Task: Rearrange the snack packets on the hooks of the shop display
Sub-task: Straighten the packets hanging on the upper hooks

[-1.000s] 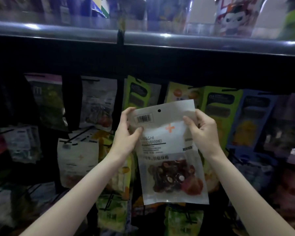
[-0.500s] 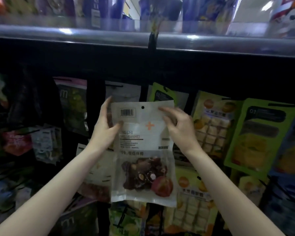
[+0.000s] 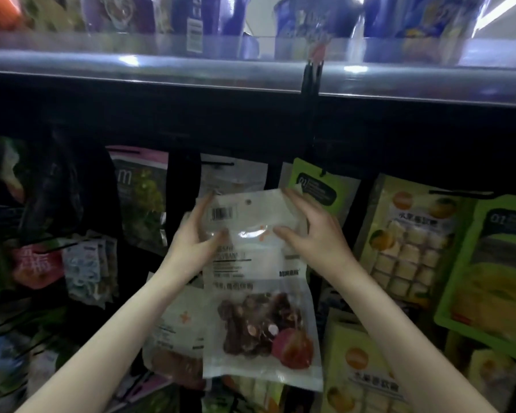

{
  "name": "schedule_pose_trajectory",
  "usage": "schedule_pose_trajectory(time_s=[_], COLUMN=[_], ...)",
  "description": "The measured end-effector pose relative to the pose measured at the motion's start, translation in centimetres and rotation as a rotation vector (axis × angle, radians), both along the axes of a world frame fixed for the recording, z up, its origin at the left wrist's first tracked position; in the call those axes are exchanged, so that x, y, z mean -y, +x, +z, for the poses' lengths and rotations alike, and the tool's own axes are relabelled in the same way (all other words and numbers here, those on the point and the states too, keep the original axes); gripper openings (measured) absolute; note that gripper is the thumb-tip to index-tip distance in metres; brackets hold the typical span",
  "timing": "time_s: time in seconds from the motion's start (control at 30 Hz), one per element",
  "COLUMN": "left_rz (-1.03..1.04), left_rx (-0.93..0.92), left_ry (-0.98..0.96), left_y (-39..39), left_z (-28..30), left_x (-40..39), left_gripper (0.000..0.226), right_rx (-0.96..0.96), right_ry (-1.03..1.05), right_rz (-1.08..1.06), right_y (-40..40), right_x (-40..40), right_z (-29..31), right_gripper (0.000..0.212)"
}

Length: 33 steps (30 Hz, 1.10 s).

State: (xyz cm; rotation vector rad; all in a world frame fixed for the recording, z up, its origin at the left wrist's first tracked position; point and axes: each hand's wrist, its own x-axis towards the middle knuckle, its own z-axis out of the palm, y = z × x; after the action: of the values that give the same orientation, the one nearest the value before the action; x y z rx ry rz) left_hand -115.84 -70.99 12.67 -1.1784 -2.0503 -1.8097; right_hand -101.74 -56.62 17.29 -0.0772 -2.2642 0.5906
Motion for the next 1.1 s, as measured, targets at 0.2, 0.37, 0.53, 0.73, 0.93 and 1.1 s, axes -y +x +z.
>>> schedule_pose_trajectory(time_s=[0.2,0.37,0.53,0.73,0.93,1.1], left_rz=[0.368,0.375,0.358,0.294,0.252,0.199], left_rx=[-0.386,-0.725,-0.819,-0.89,-0.967,-0.903], left_ry=[-0.048,-0.15,-0.125,-0.137,-0.096,-0.189], left_y=[-3.6,-8.9,-11.2,-11.5,-11.7,-11.9], left_z=[1.0,1.4,2.2,2.6,2.5,2.2], left_x=[2.4,4.2,4.2,3.2,2.4,2.1], left_gripper=[0.067,0.058,0.056,0.056,0.052,0.056], right_rx=[-0.146,-0.227,-0.352,-0.326,-0.23,-0.231], right_ry=[0.028,-0.015,-0.004,-0.069,-0.144,-0.134], right_rz=[-0.004,-0.048,-0.078,-0.187,-0.204,-0.262], right_y=[-5.1,-9.6,-11.9,-11.8,-11.7,-12.6], right_x=[3.9,6.7,8.3,8.1,8.3,7.9], right_z=[0.6,0.5,0.8,0.9,1.6,1.4], right_gripper=[0.06,0.058,0.058,0.058,0.059,0.059])
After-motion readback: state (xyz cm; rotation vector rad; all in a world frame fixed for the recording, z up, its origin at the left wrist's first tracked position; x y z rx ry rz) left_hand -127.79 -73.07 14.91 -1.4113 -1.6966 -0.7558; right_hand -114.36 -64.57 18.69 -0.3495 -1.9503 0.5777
